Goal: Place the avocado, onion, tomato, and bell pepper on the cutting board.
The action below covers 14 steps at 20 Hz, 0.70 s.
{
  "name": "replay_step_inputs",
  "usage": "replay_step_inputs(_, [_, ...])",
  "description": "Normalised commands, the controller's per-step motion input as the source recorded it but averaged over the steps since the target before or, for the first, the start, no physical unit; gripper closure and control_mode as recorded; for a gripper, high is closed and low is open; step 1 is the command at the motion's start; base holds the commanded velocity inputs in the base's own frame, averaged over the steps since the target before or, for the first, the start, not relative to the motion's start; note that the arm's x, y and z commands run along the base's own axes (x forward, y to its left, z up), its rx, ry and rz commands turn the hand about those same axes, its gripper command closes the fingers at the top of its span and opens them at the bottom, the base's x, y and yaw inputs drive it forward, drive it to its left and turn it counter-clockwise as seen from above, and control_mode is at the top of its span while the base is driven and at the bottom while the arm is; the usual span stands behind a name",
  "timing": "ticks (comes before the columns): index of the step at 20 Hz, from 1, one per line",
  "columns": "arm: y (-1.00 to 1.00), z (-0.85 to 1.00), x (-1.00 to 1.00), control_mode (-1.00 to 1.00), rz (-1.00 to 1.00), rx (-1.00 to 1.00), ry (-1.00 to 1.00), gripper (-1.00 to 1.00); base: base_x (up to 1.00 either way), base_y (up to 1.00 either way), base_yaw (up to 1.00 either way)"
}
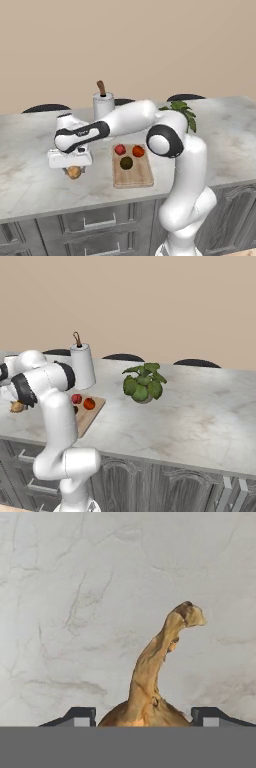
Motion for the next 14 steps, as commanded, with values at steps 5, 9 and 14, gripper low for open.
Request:
replay_step_inputs(5, [-0.48, 0.44, -0.11, -1.00, -0.03, 0.05, -0.07, 1.00, 0.00, 0.00, 0.00])
replay_step_inputs(9, [-0.52, 0.42, -0.21, -1.00, -0.03, 0.05, -0.07, 1.00, 0.00, 0.00, 0.00])
replay_step_inputs(14, [-0.47, 0.42, -0.32, -1.00, -0.02, 0.04, -0.05, 1.00, 0.00, 0.00, 0.00])
